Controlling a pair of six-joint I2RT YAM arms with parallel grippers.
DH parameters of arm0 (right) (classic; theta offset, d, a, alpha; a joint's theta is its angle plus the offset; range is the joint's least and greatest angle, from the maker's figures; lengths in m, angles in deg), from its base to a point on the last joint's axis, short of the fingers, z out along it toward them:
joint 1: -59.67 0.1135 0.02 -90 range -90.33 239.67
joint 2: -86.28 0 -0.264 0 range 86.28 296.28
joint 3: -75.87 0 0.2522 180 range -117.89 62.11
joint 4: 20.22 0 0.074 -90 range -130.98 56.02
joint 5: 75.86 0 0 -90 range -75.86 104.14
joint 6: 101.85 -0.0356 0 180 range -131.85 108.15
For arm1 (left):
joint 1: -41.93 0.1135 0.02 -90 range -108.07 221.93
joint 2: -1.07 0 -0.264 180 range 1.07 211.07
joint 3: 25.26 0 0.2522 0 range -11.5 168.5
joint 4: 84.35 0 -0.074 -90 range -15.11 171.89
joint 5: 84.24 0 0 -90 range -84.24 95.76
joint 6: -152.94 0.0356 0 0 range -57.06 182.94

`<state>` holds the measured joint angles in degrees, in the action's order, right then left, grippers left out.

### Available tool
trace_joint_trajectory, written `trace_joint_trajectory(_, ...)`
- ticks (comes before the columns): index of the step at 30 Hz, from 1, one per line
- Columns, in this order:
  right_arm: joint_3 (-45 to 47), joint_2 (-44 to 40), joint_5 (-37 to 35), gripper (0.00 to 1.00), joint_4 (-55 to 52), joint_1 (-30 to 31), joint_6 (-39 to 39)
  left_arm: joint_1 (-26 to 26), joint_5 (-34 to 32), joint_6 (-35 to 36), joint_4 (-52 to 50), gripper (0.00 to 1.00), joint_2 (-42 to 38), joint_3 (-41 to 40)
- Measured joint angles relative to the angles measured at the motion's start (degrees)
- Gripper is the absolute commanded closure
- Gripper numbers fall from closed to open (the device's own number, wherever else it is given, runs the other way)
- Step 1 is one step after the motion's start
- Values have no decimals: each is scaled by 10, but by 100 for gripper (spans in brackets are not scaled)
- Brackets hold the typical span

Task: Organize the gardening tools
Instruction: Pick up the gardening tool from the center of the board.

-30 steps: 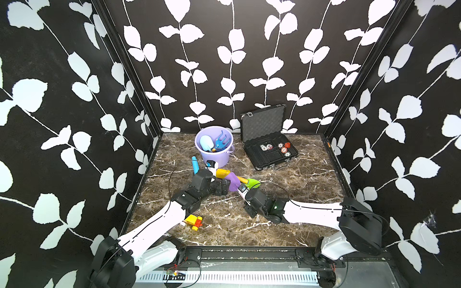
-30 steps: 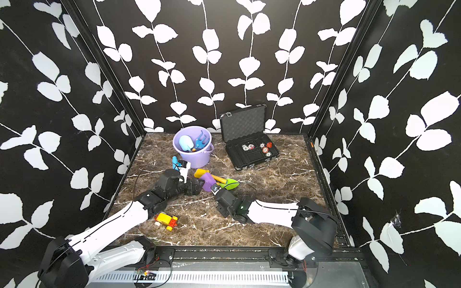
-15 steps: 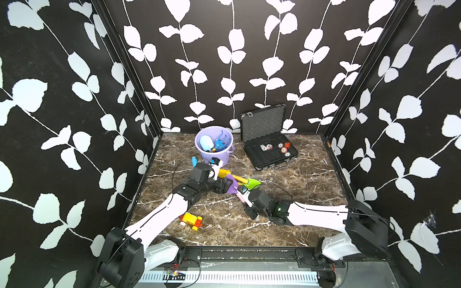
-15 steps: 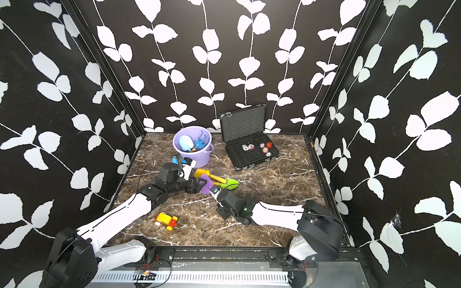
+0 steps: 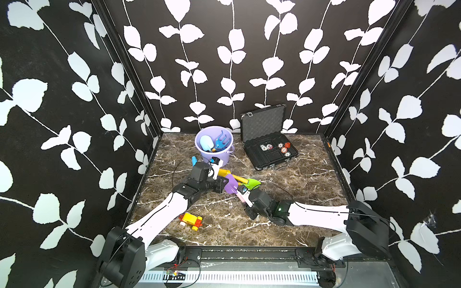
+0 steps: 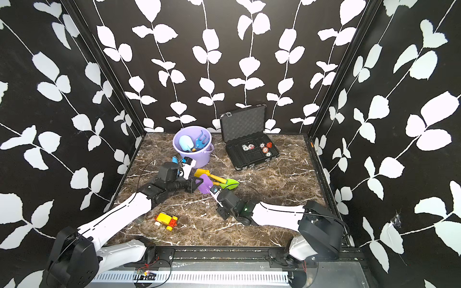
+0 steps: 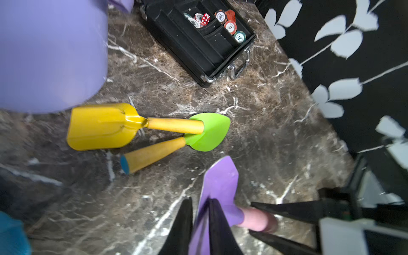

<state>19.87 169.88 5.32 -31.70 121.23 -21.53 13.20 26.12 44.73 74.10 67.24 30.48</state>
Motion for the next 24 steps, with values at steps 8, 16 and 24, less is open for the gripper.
trace_joint_trajectory(8,2,0,-4,85,7,0,-2,-1,1,3,-7,100,-13,4)
trace_joint_trajectory(16,3,-19,-24,25,12,3,-9,-2,-20,17,-20,100,-35,4)
trace_joint_trajectory(24,22,-75,-79,13,22,3,-27,-2,-55,33,-37,100,-93,30)
